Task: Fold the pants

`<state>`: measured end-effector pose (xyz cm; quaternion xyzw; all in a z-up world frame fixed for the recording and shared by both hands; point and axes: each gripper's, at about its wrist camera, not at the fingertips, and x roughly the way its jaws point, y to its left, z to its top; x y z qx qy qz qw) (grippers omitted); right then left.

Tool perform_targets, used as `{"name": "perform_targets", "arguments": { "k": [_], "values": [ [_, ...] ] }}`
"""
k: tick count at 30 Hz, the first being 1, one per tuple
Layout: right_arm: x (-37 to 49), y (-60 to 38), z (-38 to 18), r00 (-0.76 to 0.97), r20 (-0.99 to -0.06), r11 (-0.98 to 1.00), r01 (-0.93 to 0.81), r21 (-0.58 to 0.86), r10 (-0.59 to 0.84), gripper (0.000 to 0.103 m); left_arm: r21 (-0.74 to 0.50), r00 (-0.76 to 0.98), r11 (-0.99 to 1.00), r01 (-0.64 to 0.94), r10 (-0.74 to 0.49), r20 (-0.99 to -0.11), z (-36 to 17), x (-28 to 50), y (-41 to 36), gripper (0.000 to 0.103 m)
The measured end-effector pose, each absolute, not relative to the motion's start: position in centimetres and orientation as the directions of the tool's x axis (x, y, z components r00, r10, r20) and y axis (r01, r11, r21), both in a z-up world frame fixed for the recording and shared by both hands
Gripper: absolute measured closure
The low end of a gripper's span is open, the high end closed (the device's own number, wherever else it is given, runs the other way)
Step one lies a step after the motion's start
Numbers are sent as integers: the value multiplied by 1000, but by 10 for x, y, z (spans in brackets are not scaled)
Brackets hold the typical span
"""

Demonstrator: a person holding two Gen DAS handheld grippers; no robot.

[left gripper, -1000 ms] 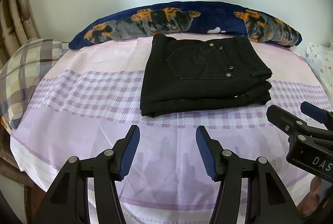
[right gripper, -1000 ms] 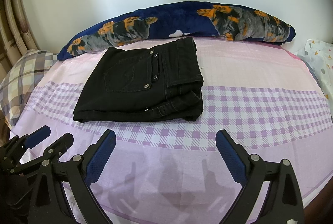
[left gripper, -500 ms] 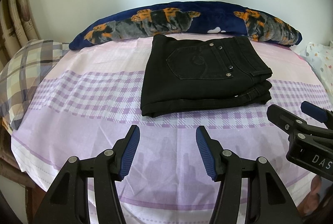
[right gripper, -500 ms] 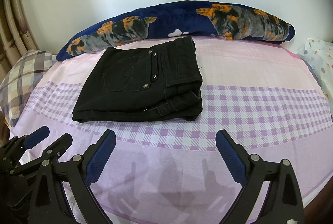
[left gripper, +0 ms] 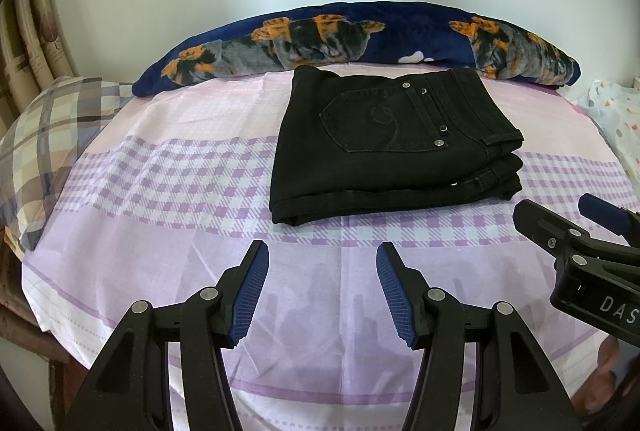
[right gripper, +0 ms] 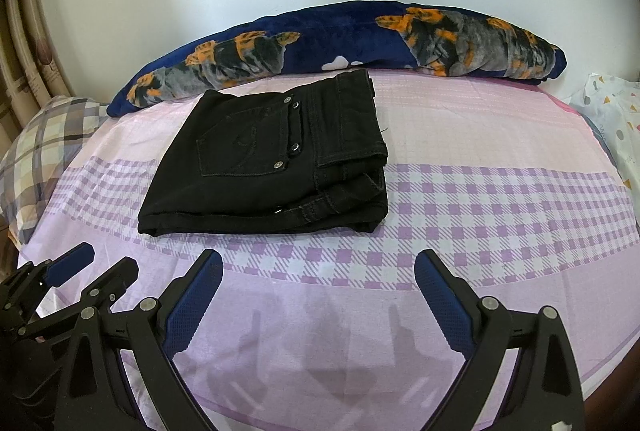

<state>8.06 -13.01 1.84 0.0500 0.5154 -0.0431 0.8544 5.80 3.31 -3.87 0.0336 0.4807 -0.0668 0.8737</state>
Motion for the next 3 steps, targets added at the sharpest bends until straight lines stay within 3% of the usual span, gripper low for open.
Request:
{"name": "perform_targets", "arguments": {
  "k": [3],
  "values": [
    [81, -130, 19, 463, -886, 992, 123, 40, -22, 7, -7, 526, 988, 153, -87, -846, -39, 59, 34, 46]
  ]
}}
